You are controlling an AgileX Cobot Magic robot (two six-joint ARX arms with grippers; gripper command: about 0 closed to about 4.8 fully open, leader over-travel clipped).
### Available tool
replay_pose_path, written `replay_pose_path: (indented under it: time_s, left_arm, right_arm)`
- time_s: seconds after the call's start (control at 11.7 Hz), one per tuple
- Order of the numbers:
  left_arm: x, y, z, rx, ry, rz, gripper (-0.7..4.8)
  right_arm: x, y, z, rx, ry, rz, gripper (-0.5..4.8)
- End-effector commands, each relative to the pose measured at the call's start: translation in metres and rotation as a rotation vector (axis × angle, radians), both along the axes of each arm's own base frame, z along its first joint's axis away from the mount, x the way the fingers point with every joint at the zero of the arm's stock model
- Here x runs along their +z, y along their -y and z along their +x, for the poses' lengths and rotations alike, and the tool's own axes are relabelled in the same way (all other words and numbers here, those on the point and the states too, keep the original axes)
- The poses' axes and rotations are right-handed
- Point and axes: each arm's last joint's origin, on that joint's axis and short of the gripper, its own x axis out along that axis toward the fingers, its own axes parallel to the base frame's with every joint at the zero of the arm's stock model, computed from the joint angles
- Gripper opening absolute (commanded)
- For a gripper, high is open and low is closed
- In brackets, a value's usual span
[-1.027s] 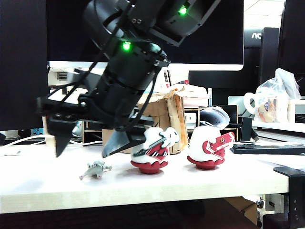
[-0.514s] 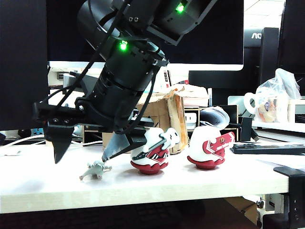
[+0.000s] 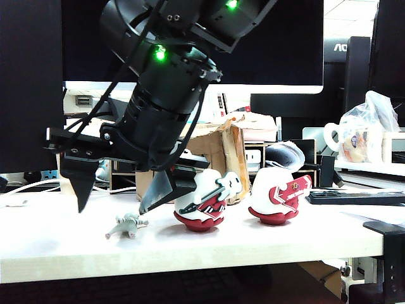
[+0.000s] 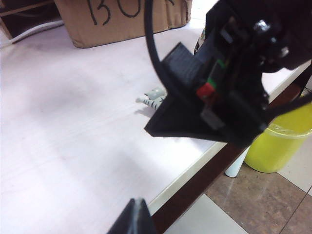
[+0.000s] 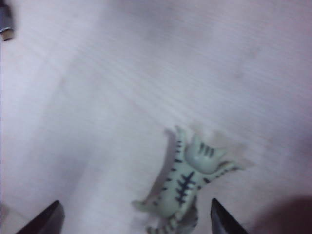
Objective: Put the doll that is least similar in size compared to the others into the paper box.
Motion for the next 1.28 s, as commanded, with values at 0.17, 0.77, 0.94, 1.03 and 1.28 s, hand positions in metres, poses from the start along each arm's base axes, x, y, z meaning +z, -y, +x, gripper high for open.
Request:
replay_pose_path:
  time_s: [0.17,0.77,0.94,1.03,1.28]
  left_arm:
    - [0.002,0.000,0.000,-0.003,0.013,-0.006,-0.05]
    - [0.002,0.000,0.000,-0.003,0.012,-0.006,-0.05]
    - [0.002,0.000,0.000,-0.003,0.013,-0.006,-0.05]
    - [0.002,0.000,0.000,-0.003,0.013,-0.006,-0.05]
    - [0.002,0.000,0.000,-0.003,0.013,-0.006,-0.05]
  right_arm:
    - [-0.004,0.002,-0.001,-0.032,-0.014,-0.035,3.86]
    - [-0.003,-0.008,-0.013,-0.063,0.012,-0.024,3.86]
    - [-0.003,-0.008,-0.013,-0.099,0.015,-0.020,3.86]
    - [-0.003,-0.008,-0.012,-0.105,0.019,-0.022,3.86]
    - [-0.008,-0.011,-0.012,-0.122,0.009,0.001,3.86]
